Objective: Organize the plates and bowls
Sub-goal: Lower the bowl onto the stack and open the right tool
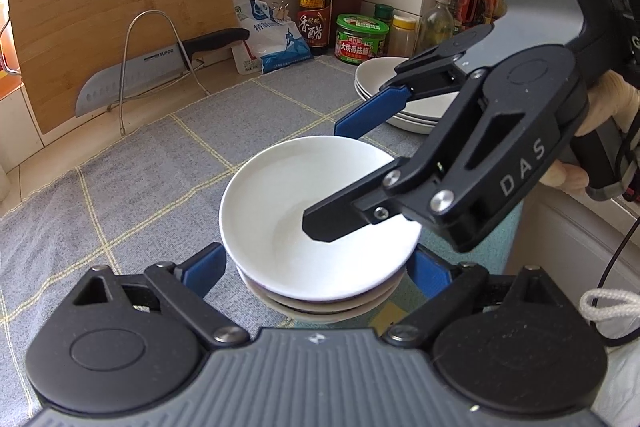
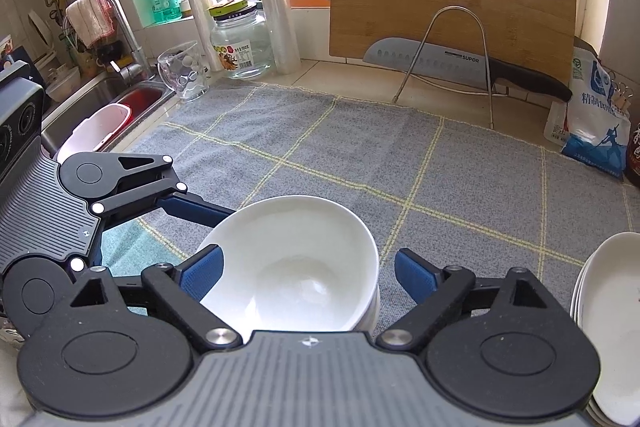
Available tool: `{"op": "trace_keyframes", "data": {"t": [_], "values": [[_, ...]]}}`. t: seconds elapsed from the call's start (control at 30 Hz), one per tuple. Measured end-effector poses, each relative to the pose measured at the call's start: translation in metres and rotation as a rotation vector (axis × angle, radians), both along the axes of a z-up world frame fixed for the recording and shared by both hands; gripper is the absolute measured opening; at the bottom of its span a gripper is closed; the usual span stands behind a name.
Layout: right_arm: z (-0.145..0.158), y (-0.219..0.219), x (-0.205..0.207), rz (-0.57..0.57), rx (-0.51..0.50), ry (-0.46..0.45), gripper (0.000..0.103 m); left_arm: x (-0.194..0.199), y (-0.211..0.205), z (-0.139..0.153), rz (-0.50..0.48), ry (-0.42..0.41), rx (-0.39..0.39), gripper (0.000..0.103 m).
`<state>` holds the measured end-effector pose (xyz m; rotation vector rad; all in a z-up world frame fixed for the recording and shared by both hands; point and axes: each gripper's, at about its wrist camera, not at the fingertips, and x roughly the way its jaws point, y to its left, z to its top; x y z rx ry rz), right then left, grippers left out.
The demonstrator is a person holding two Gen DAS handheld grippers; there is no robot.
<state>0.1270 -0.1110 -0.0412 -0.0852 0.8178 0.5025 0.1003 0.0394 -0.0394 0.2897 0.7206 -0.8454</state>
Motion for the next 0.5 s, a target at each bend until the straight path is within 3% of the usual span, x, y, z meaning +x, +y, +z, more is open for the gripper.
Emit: {"op": "trace_keyframes", "data": {"t": [0.5], "values": [[-0.012,-0.038,-0.015,-0.140,-0.050,0.013,0.096,-0.001,0.027,-0.001,-0.014,-0.009,-0.032,0.097]]}}
